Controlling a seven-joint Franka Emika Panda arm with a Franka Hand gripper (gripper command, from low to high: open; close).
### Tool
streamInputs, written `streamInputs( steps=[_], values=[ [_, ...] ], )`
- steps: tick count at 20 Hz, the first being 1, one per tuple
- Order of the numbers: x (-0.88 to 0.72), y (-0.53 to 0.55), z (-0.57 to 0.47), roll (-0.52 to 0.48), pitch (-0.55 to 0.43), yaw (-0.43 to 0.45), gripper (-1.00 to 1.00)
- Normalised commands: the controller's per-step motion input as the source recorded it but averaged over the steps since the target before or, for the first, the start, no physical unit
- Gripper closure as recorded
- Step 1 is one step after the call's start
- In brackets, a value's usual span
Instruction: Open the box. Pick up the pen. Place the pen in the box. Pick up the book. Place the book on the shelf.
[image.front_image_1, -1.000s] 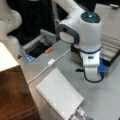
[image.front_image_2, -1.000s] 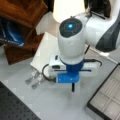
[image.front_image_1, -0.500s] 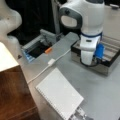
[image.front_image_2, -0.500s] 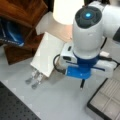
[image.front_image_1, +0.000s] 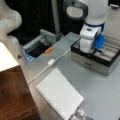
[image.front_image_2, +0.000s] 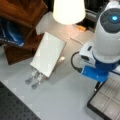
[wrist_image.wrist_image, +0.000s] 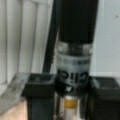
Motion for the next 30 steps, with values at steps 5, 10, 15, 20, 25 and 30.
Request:
streamInputs(
  steps=[5, 10, 15, 20, 25, 30],
  values=[
    [-0.23, 0.24, 0.02, 0.019, 0.015, -0.188, 1.00],
    [-0.13, 0.21, -0.04, 0.046, -0.034, -0.211, 1.00],
    [-0.01, 0.18, -0.12, 0.094, -0.062, -0.213, 1.00],
    [0.03, 0.12, -0.17, 0.170, -0.068, -0.220, 1.00],
    [-0.03, 0.10, -0.14, 0.114, -0.068, -0.194, 1.00],
    [-0.08, 0.09, -0.15, 0.059, -0.075, -0.186, 1.00]
  ],
)
